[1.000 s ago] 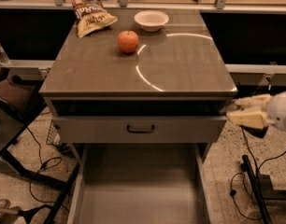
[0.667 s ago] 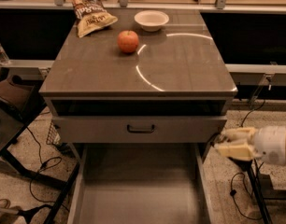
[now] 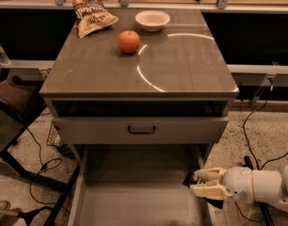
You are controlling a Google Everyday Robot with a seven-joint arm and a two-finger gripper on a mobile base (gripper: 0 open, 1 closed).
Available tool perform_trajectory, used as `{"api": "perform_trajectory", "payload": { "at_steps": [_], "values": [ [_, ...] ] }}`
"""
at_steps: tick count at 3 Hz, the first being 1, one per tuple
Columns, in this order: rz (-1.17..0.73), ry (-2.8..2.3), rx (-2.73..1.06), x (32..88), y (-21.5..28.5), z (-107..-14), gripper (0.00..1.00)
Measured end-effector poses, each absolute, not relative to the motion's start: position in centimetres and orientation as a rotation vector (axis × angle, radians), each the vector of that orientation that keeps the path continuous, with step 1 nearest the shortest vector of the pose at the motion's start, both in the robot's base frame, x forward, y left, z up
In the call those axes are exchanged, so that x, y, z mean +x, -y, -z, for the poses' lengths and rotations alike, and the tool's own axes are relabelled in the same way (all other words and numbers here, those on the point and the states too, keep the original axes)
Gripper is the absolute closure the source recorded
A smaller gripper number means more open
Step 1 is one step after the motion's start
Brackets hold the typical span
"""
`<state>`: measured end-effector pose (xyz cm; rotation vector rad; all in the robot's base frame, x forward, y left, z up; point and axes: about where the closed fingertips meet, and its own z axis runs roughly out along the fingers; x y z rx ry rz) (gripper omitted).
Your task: Place rxbar chocolate into middle drawer
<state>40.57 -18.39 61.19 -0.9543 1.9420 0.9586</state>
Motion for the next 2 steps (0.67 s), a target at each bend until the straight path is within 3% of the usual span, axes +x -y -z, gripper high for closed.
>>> {"api": "perform_trajectory", "payload": {
  "at_steps": [2],
  "values": [
    [-0.959,-1.94,-0.938,40.6,16.1,-56.3,1.0]
  ]
}}
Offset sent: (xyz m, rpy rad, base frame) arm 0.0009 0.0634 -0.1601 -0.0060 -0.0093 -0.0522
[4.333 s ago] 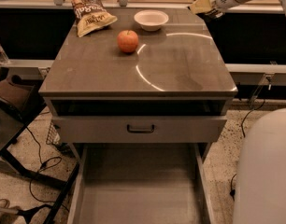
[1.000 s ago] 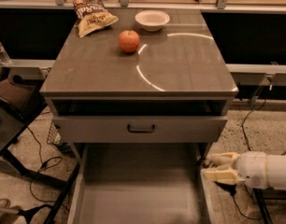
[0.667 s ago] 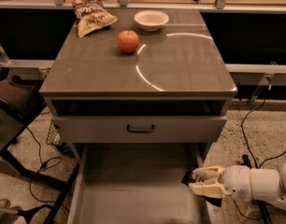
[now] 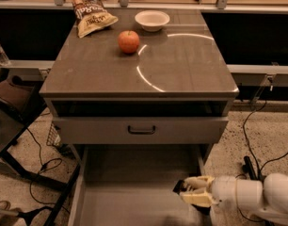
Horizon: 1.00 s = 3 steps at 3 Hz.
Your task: Place rxbar chocolate into middle drawer
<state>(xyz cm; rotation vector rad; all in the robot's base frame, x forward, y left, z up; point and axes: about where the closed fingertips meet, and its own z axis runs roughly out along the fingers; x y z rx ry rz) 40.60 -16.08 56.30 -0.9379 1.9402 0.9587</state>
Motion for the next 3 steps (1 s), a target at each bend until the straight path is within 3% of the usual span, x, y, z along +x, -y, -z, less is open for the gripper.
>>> {"api": "perform_trajectory", "payload": {
  "at_steps": [2,3],
  "values": [
    [-0.986,-1.936,-0.919,42.5,8.2,-42.9,1.0],
    [-0.982,-1.928,-0.914,43.8,5.6,-40.8,1.0]
  ]
}}
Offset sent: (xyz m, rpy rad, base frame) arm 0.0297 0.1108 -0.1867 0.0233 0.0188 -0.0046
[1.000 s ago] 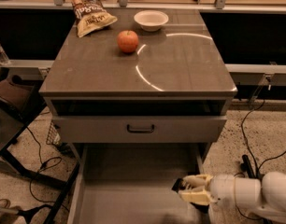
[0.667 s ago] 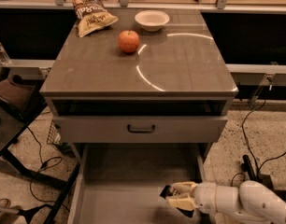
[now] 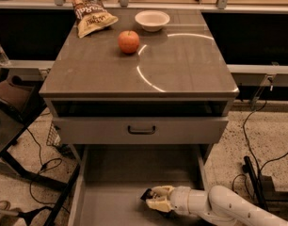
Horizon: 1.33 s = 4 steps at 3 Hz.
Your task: Place rxbar chocolate into middle drawer
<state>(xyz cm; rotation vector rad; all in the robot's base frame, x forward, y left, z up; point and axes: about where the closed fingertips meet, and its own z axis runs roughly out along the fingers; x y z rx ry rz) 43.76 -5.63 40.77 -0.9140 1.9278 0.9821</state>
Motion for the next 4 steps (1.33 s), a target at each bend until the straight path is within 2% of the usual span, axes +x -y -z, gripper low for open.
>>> {"api": "perform_trajectory", "payload": {
  "at_steps": [1,3,4],
  "values": [
    [-0.922,-1.896,-0.879,44.76,3.94,-41.99,1.0],
    [-0.911,-1.892,-0.873,45.14,3.51,-42.17,0.53],
    [-0.916,-1.89,-0.876,45.09,3.28,-42.17,0.22]
  ]
}}
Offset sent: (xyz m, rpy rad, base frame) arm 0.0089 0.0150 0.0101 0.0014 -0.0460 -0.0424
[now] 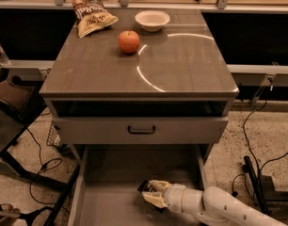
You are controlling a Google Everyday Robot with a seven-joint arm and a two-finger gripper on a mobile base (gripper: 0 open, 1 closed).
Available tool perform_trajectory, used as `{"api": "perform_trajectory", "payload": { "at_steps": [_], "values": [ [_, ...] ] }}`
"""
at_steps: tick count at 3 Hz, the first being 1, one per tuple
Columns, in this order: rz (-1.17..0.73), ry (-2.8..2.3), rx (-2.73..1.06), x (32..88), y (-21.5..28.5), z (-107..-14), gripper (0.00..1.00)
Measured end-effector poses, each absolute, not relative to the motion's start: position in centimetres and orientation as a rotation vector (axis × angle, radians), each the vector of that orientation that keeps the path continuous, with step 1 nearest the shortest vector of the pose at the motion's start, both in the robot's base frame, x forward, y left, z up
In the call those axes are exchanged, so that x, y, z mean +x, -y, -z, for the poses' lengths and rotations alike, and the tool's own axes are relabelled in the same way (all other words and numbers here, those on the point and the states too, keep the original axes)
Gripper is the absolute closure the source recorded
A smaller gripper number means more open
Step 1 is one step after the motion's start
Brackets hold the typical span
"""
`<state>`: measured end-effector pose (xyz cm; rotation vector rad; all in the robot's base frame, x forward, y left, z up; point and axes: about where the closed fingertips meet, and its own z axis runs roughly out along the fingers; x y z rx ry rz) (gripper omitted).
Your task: Place rxbar chocolate into middle drawer
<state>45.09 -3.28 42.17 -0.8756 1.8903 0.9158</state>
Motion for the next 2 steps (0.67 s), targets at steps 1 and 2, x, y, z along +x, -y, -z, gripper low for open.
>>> {"api": "perform_trajectory", "payload": {
  "at_steps": [1,2],
  "values": [
    [-0.918,-1.889,-0.877,45.07,3.15,-42.17,0.01],
    [-0.92,-1.889,-0.878,45.05,3.09,-42.17,0.0]
  ]
}}
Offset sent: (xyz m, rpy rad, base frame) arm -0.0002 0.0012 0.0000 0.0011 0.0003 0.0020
